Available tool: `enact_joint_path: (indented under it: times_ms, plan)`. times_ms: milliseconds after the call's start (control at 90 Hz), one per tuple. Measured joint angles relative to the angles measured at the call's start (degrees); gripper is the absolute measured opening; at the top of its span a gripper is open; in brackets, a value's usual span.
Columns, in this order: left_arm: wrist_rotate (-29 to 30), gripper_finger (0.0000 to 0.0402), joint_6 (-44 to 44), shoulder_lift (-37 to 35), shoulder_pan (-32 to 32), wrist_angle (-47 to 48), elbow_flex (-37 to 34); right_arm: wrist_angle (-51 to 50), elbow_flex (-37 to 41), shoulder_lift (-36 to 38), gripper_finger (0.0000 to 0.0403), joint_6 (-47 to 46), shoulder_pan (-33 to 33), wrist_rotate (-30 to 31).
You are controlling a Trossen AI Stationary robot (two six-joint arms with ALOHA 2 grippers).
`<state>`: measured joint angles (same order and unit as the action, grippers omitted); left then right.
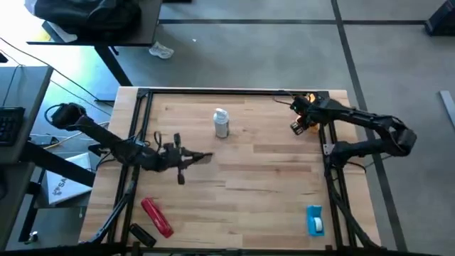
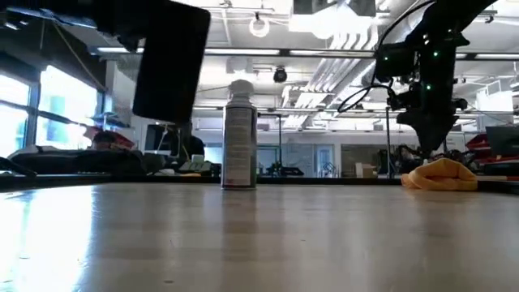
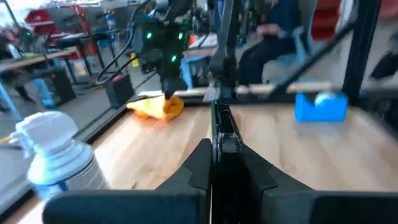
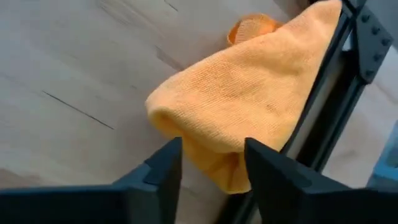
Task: Apply microfiber cloth
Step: Wipe the front and back of the cellphone with the yellow microfiber cloth
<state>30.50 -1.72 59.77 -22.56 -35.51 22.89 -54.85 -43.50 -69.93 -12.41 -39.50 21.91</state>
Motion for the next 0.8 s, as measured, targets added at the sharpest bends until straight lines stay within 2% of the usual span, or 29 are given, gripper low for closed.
enact_joint_path:
  times_ms: [100,189,400,533,656,800]
  plan:
    - [-6.4,0.0015,0.7,0.0,2.3,-4.2,0.0,-0.1,-0.1,-1.7,0.0183,1.4,-2.6,-0.1]
    - [-7.2,0.0015,3.9,0.0,3.3,-9.5,0.0,0.0,-0.2,-4.1,0.0187,-2.1,-4.4,-0.3]
    - [-5.2,0.0015,7.7,0.0,4.3,-16.5,0.0,4.2,-0.2,-10.8,0.0188,-8.4,-7.2,-1.4]
    - [1.7,0.0015,15.0,0.0,4.3,-20.2,0.0,8.8,-0.2,-15.2,0.0185,-10.1,-7.8,-1.0]
    - [4.5,0.0015,15.6,0.0,4.3,-20.7,-0.7,12.8,-0.2,-17.9,0.0159,-10.1,-6.9,-0.9]
    - [3.7,0.0015,19.1,0.0,4.3,-21.5,-1.4,14.2,-0.2,-19.8,0.0088,-10.6,-5.5,-0.4]
